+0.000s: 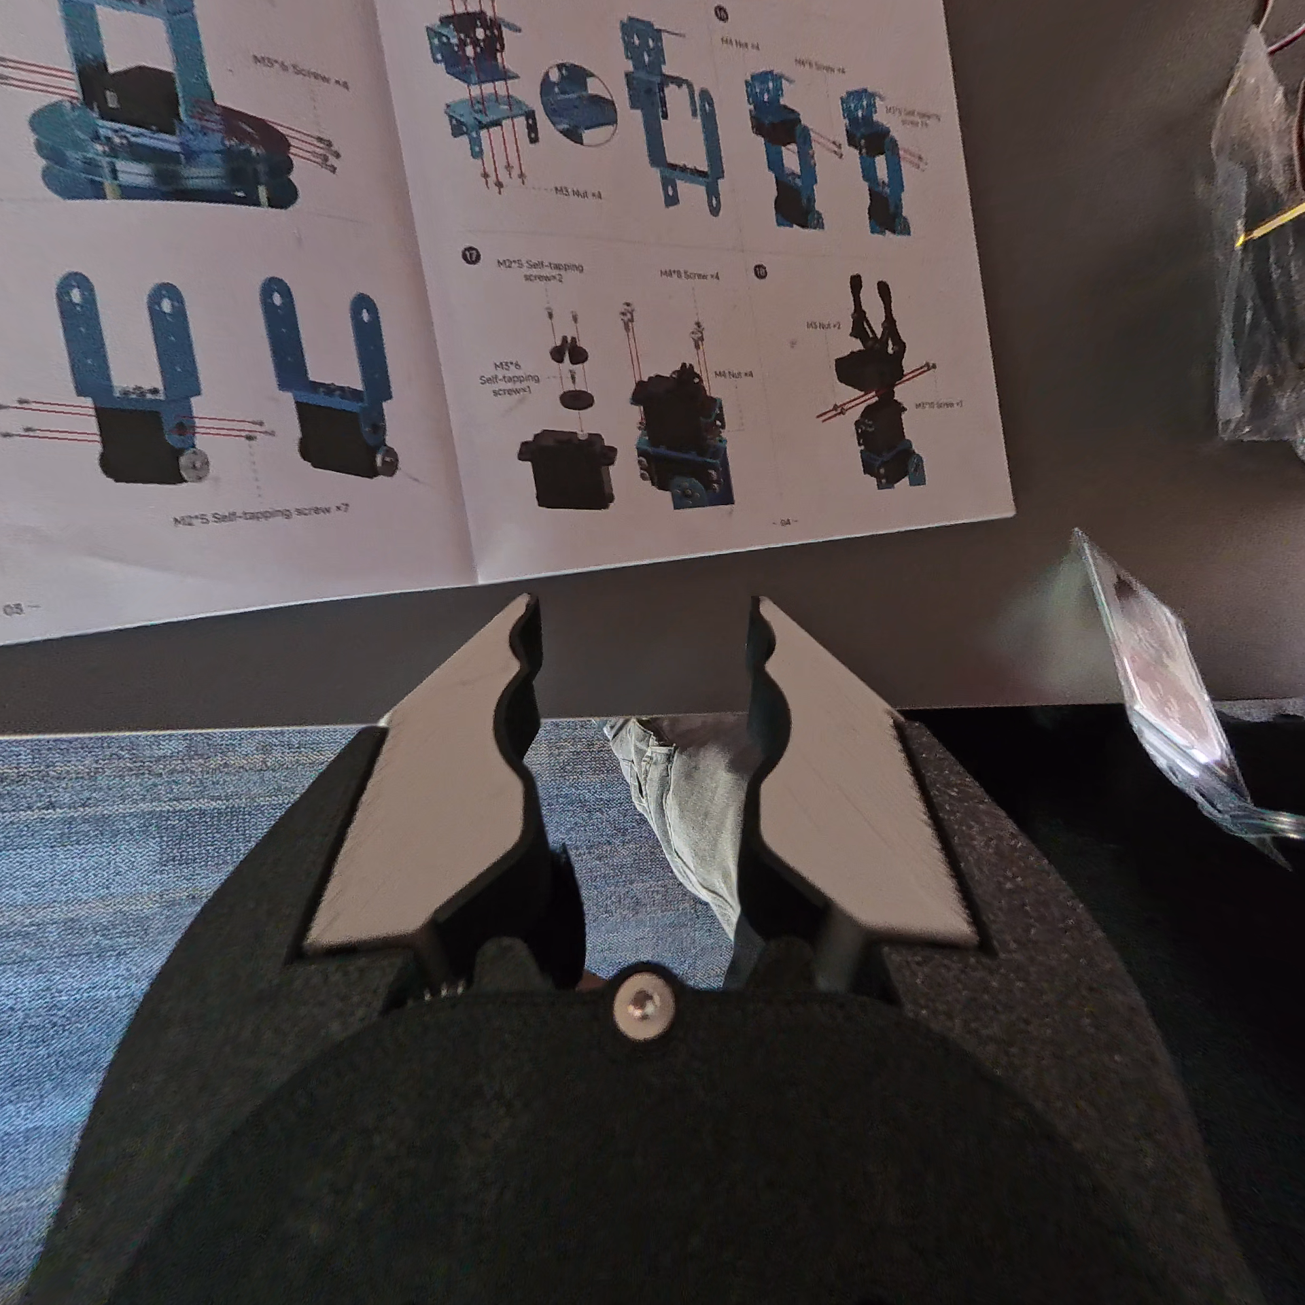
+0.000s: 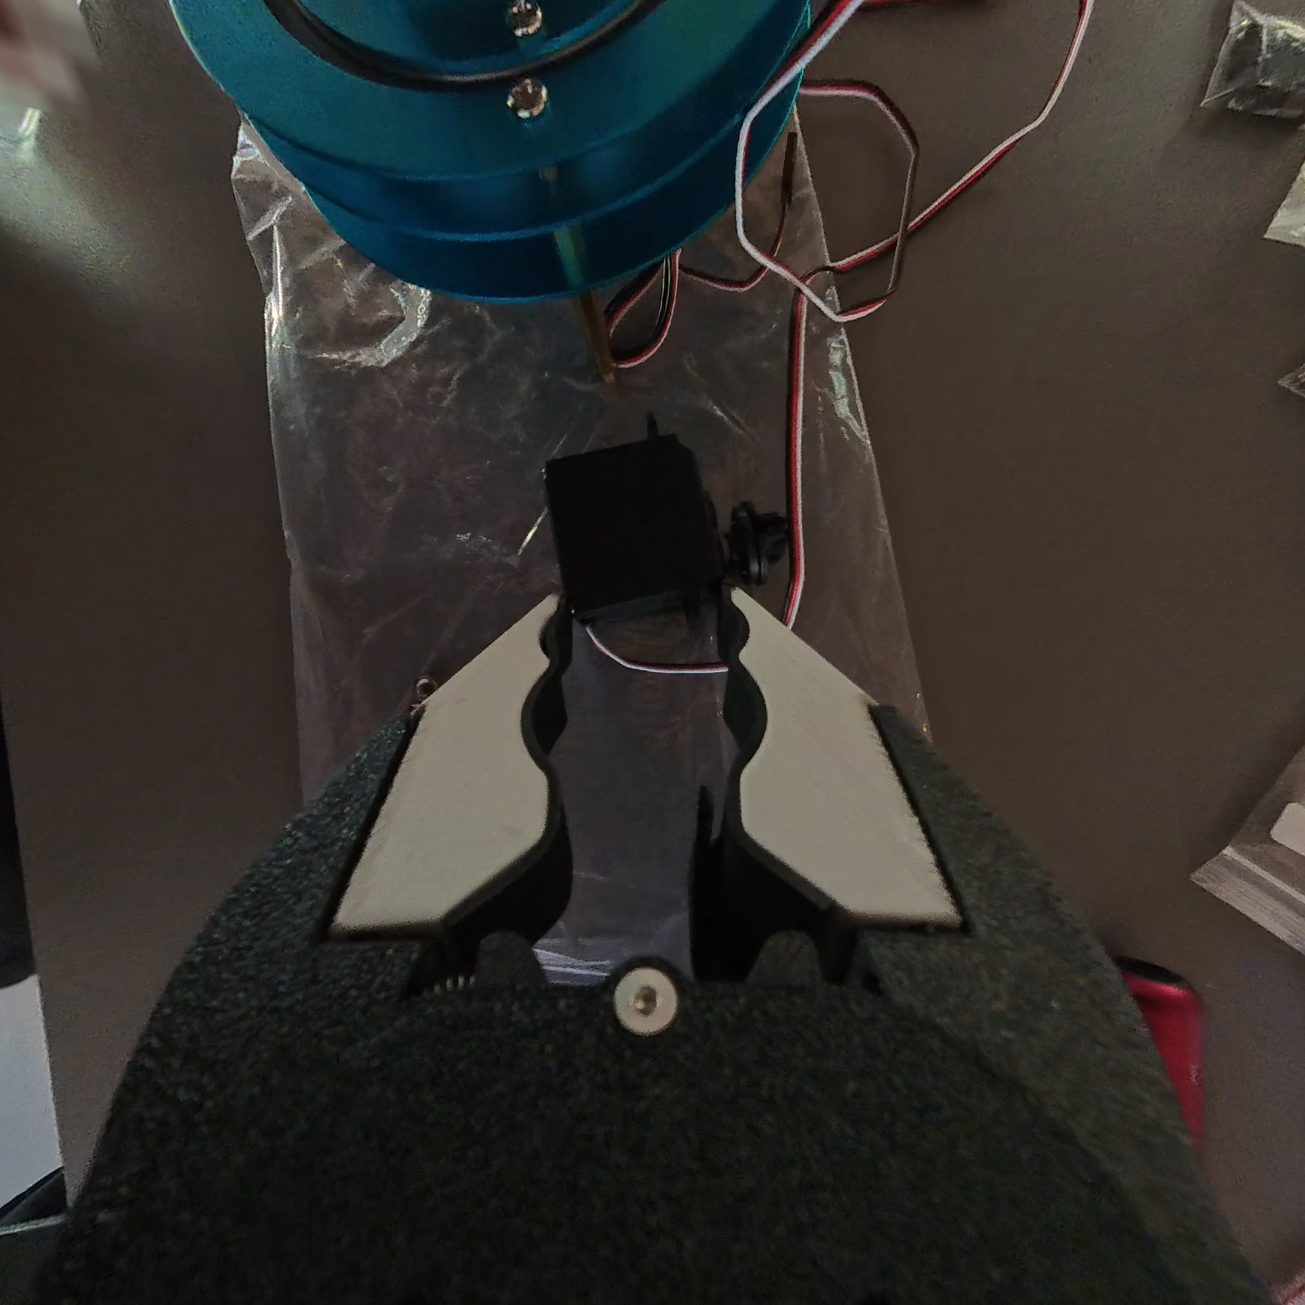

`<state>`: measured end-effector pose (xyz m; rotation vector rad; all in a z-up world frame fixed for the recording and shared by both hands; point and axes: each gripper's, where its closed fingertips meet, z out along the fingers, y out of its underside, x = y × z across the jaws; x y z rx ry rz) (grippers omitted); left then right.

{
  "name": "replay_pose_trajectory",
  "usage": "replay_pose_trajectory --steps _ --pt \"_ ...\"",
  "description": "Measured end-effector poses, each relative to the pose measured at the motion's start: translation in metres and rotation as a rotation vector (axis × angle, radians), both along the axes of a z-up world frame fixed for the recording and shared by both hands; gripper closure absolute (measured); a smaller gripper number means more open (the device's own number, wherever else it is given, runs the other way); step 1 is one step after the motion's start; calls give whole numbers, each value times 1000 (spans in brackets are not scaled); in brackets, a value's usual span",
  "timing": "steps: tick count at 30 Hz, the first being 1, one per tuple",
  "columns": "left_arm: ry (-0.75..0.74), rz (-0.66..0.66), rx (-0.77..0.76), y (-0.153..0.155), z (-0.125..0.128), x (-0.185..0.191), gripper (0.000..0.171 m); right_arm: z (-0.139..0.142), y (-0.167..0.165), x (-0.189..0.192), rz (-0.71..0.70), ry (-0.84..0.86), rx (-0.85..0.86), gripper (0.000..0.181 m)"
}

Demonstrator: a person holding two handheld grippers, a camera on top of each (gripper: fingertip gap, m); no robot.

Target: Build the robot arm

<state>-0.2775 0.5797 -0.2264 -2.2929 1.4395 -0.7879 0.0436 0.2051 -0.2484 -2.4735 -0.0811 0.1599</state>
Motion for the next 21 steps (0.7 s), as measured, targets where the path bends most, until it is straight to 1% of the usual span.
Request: replay_pose_trajectory --steps 3,7,15,21 --pt "-16 -6 -17 6 2 2 114 0 1 0 -15 20 -19 140" --pt "-1 -16 -17 10 -1 3 114 0 2 1 -28 13 -25 140" --pt "-5 -28 -19 2 3 9 116 0 2 1 -52 8 11 141" --pt "28 -15 4 -9 3 5 116 0 2 1 -48 -14 20 141"
